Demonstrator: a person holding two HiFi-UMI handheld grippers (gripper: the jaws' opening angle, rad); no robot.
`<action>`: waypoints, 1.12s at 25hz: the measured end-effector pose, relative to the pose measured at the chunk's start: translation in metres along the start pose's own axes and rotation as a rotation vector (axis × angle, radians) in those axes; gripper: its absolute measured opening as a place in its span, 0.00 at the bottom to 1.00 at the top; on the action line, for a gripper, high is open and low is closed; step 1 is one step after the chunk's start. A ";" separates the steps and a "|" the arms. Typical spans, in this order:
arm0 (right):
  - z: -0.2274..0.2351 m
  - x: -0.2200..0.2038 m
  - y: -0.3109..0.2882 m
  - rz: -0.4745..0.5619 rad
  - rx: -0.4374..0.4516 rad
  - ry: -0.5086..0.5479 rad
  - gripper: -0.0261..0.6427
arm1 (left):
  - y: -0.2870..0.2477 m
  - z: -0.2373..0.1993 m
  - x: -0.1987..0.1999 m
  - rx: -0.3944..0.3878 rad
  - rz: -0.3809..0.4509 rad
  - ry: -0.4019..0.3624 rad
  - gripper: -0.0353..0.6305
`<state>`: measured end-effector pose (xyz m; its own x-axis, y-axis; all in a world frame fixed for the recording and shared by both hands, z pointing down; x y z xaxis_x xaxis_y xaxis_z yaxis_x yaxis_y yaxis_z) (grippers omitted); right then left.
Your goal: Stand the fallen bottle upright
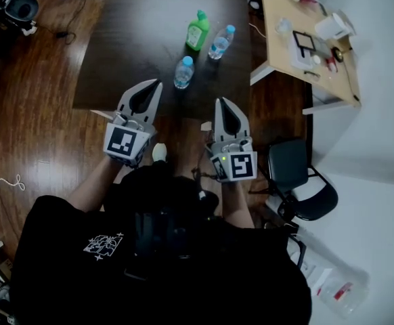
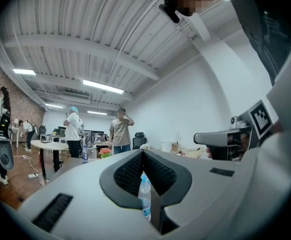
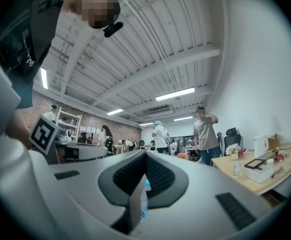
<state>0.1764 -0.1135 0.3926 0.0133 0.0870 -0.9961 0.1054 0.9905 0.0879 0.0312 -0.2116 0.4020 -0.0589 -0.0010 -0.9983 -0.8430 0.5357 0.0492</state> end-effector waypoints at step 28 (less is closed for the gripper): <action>-0.116 0.031 0.257 0.050 0.047 -0.013 0.06 | 0.234 0.207 0.030 0.116 0.059 -0.064 0.04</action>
<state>0.0890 0.1560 0.3841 0.0321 0.1346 -0.9904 0.1513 0.9788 0.1379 -0.0570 0.0888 0.3768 -0.0694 0.0856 -0.9939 -0.7711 0.6275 0.1078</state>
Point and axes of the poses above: the fingertips, and each gripper's own axes: y backward along the fingers, z to its right, x out of its top, the point moved 3 cm from there along y, backward along the fingers, and after that the axes turned 1 degree about z, right-handed, at the moved point
